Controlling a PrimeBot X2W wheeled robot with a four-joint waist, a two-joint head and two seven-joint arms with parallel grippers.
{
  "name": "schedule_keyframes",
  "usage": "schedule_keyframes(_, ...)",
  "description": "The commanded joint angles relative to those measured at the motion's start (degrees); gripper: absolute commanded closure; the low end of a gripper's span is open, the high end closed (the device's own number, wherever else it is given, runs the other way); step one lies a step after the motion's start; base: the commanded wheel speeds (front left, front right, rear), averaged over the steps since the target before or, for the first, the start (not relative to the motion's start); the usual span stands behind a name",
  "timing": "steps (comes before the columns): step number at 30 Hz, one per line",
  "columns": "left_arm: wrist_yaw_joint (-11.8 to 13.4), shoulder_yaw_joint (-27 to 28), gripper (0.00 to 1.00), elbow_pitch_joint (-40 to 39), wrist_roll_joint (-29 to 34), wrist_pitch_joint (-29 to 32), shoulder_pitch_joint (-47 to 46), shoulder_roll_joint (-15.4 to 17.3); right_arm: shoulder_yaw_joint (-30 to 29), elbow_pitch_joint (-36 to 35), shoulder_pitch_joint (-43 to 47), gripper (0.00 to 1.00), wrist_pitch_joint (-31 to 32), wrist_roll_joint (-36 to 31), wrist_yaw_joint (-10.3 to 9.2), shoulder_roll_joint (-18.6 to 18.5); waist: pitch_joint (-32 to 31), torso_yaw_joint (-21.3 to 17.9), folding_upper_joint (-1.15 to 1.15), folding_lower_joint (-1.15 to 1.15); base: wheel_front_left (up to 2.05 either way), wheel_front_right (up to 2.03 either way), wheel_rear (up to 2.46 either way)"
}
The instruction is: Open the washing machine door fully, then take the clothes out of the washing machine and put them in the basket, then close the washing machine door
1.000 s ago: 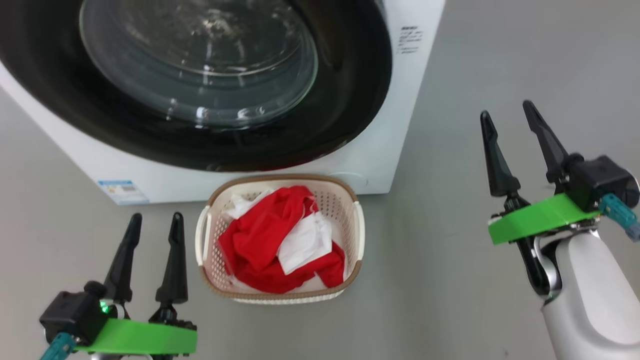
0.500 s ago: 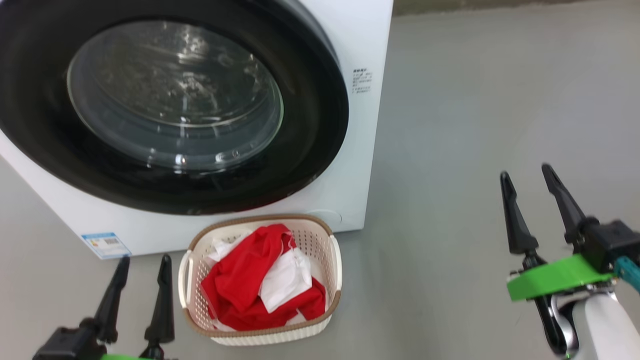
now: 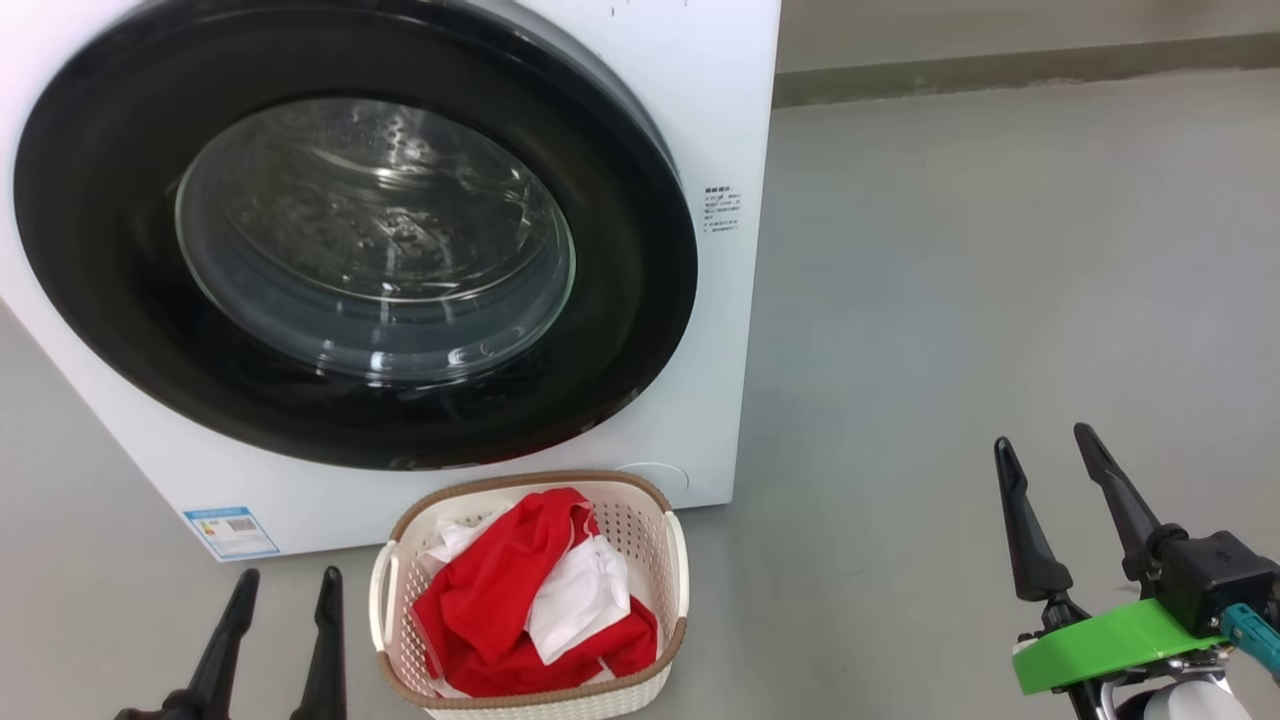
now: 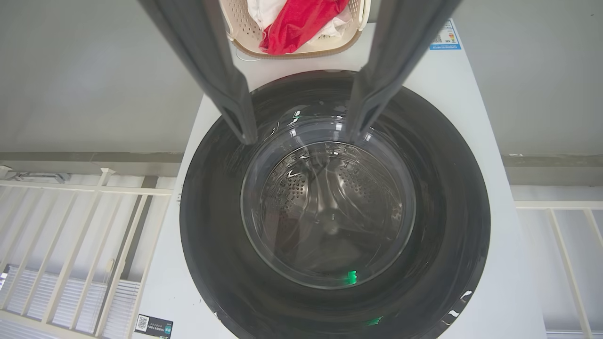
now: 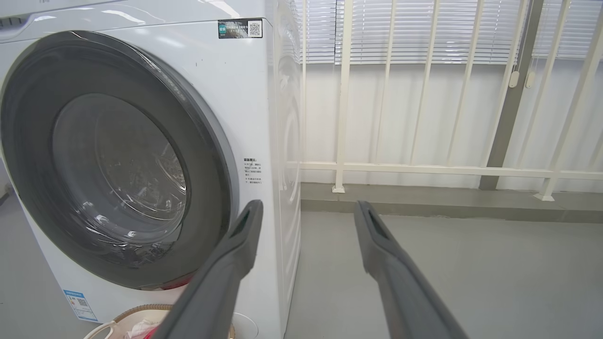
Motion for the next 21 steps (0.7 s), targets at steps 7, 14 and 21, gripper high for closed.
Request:
schedule_keyframes(7, -0.3, 2.3, 0.00, -1.8, 0.9, -0.4, -0.1, 0.2, 1.8, -1.5, 0.0, 0.00, -0.2, 0.0, -0.21, -0.2, -1.1, 0.0, 0.00, 0.00, 0.00, 0.00, 0.00)
schedule_keyframes(14, -0.3, 1.6, 0.00, -1.5, 1.0, -0.4, 0.3, 0.2, 1.9, -1.3, 0.3, 0.00, -0.2, -0.1, -0.21, -0.2, -1.4, 0.4, 0.00, 0.00, 0.00, 0.00, 0.00)
schedule_keyframes(21, -0.2, 1.2, 0.00, -1.7, 1.7, -0.4, -0.1, 0.6, 1.9, -1.1, 0.5, 0.00, -0.2, -0.1, -0.21, -0.1, -1.5, 0.8, 0.00, 0.00, 0.00, 0.00, 0.00)
